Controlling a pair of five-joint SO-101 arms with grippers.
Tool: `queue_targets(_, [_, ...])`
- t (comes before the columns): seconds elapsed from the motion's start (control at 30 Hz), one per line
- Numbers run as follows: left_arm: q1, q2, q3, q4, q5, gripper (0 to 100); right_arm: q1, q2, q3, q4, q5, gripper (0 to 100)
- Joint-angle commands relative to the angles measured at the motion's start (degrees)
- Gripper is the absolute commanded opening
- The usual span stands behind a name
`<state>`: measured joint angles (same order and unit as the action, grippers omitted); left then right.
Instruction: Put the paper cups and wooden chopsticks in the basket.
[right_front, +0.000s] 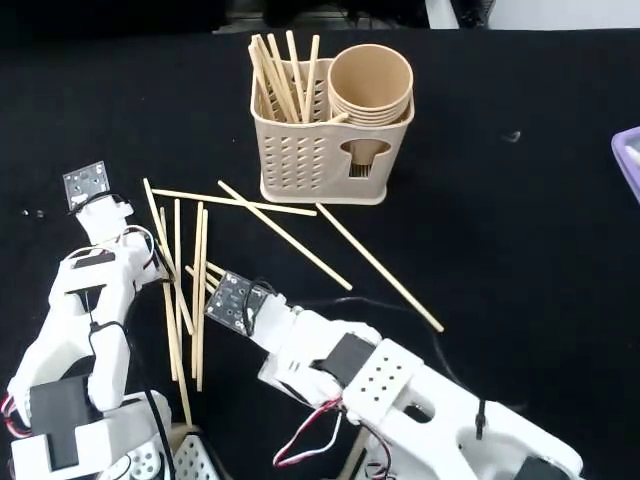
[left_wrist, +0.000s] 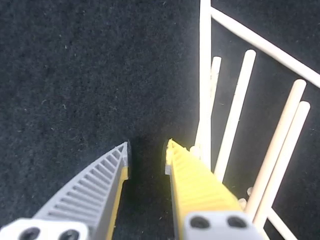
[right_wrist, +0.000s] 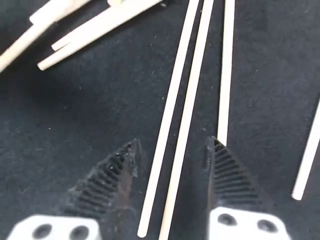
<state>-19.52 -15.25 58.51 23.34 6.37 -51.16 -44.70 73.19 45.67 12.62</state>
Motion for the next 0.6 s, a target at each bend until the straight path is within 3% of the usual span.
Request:
queue_targets(0.0, [0.3,-0.4,-0.5,-0.8,0.1,13,-0.7,0.5,0.1,-1.1,0.6,20.1])
queue_targets(0.4, [0.3,-0.4,-0.4,-0.8,0.1,13,-0.9,20.1,-8.2,-4.0,0.6,19.6])
queue_targets(0.47, [0.3,-0.4,-0.4,-0.8,0.1,13,-0.9,20.4,-8.5,-3.3,0.6,14.2])
queue_targets(0.53, [0.4,-0.4,-0.4,-0.9,0.1,13,-0.9,20.4,-8.5,-3.0,0.6,0.7])
queue_targets(0.57, [0.4,-0.4,-0.4,-0.9,0.1,13,-0.9,20.4,-8.5,-2.6,0.6,1.7])
